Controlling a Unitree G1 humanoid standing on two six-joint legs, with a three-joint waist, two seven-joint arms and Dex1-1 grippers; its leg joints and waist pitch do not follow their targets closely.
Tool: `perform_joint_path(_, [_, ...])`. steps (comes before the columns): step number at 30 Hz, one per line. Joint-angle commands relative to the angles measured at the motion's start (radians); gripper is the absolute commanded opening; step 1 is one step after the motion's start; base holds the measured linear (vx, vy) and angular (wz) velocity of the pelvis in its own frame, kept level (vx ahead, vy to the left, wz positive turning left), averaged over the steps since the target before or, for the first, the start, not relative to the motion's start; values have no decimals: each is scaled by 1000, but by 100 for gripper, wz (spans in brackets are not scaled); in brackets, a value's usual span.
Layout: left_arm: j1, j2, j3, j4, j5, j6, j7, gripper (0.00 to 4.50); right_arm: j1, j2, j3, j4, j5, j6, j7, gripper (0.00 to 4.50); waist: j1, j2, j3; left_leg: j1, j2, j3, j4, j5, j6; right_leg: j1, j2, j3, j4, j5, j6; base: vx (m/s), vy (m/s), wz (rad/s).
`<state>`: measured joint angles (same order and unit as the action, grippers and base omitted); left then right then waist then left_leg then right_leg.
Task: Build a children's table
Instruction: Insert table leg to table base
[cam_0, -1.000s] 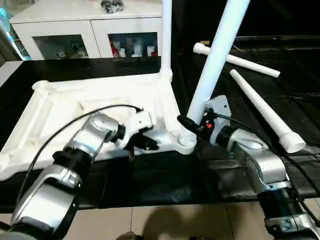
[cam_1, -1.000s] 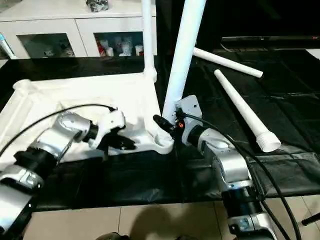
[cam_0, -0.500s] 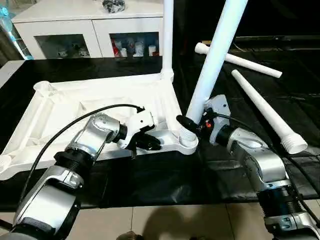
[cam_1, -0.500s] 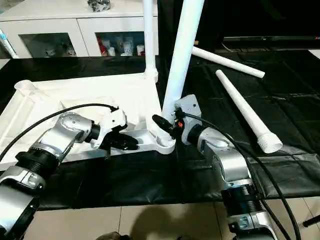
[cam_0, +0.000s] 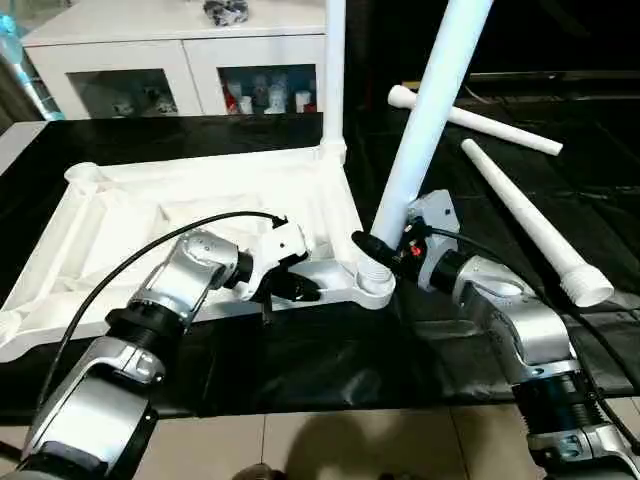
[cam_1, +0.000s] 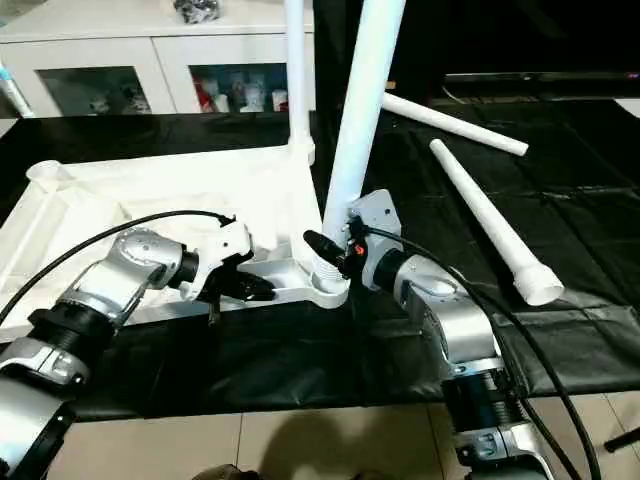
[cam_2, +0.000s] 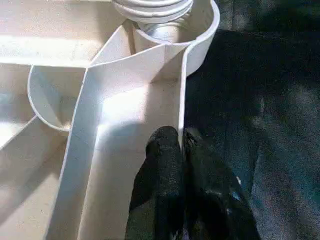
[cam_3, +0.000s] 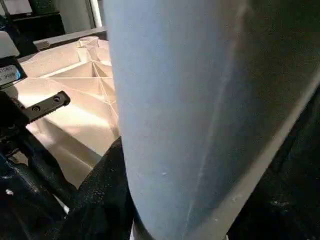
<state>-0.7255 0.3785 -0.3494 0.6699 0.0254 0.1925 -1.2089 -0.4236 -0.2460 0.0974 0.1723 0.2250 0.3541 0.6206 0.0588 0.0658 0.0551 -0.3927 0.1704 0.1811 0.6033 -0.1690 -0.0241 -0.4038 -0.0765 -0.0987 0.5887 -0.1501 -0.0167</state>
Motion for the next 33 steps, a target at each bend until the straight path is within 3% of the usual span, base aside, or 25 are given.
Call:
perform_joint_path(1, [5, 8, 3, -15, 5, 12, -1, 0, -1, 6, 4, -4, -2, -15, 9, 192, 2, 4, -73, 27, 61, -32, -79, -311, 0, 49, -87, 58, -75, -311, -191, 0, 0, 0])
perform_joint_path(9, [27, 20, -20, -49, 12, -25, -39, 0, -6, 8, 14, 10, 8, -3, 33, 192, 2, 2, -74, 26, 61, -31, -78, -303, 4, 51, -88, 59, -74, -300, -197, 0, 0, 0])
perform_joint_path(15, [23, 15, -2, -49, -3, -41, -36, 0, 14, -25, 55, 2, 12, 25, 109, 192, 5, 0, -73, 25, 62, -31, -78, -295, 13, 52, -87, 58, -73, -304, -194, 0, 0, 0])
perform_joint_path(33, [14, 18, 11, -23, 9, -51, -17, 0, 40, -102, 38, -13, 6, 39, 163, 192, 9, -3, -75, 25, 62, -30, -75, -276, 21, 52, -86, 58, -75, -310, -190, 0, 0, 0])
